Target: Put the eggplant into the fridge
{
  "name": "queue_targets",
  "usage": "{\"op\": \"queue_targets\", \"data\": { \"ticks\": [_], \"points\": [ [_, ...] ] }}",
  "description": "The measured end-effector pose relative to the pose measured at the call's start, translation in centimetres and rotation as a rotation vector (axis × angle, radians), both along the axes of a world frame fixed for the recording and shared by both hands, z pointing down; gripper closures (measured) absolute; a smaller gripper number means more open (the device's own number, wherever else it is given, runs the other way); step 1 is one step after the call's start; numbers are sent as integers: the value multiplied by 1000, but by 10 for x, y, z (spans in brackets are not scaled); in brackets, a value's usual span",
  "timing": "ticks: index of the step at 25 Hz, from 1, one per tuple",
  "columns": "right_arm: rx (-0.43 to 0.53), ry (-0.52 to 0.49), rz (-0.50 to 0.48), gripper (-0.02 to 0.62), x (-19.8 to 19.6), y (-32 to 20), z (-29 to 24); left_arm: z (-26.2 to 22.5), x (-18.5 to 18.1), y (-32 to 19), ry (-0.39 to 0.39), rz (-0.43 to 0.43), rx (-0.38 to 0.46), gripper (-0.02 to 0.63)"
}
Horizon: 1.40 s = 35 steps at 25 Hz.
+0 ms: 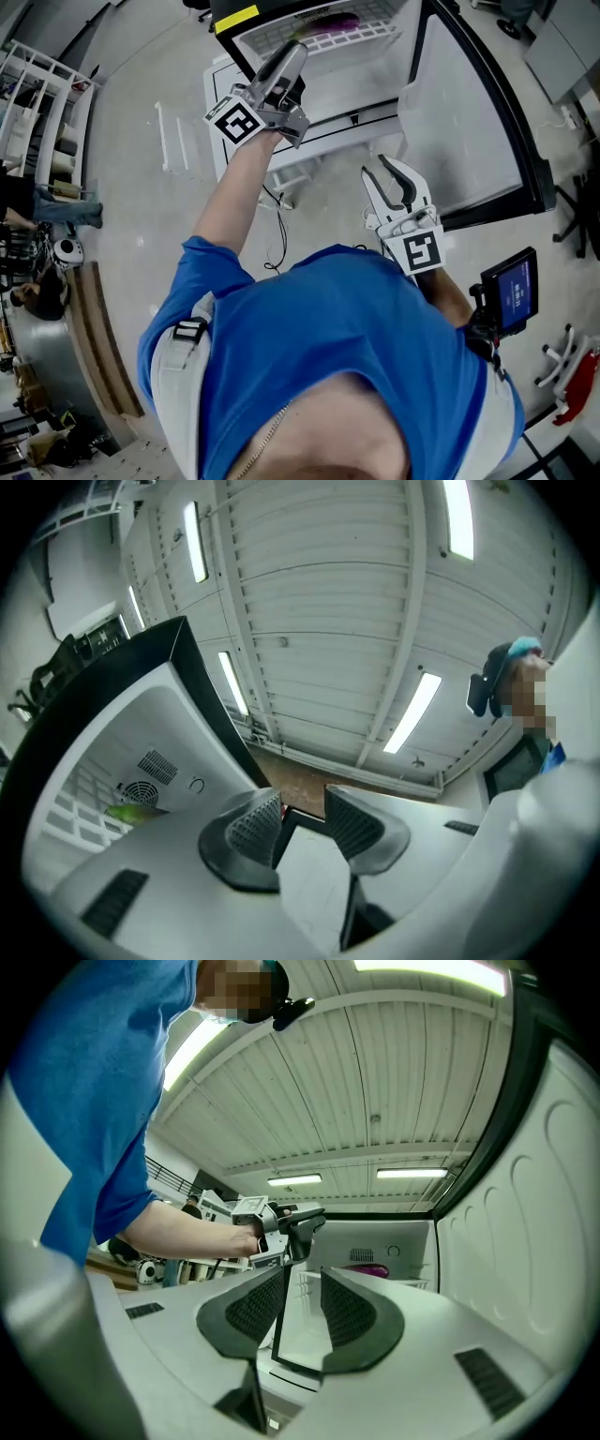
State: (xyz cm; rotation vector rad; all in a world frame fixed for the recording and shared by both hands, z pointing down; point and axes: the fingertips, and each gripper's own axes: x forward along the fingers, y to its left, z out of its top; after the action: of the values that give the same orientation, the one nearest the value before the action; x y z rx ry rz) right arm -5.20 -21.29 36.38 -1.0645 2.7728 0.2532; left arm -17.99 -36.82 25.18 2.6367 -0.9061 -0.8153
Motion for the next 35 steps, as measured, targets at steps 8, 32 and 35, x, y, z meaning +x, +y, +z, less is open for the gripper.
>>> {"op": "queue_targets", "data": {
  "ticks": [8,32,35],
  "points": [
    [-1,-7,-11,466,-8,-1,-2,-20,-9,47,248,143,69,493],
    [-51,-4,-9,468,-15,-3,7,92,-8,126,332,108,-177,598],
    [-55,-2,-8,468,-15,-3,8,94,-9,131,342,105,-182,598]
  ]
}}
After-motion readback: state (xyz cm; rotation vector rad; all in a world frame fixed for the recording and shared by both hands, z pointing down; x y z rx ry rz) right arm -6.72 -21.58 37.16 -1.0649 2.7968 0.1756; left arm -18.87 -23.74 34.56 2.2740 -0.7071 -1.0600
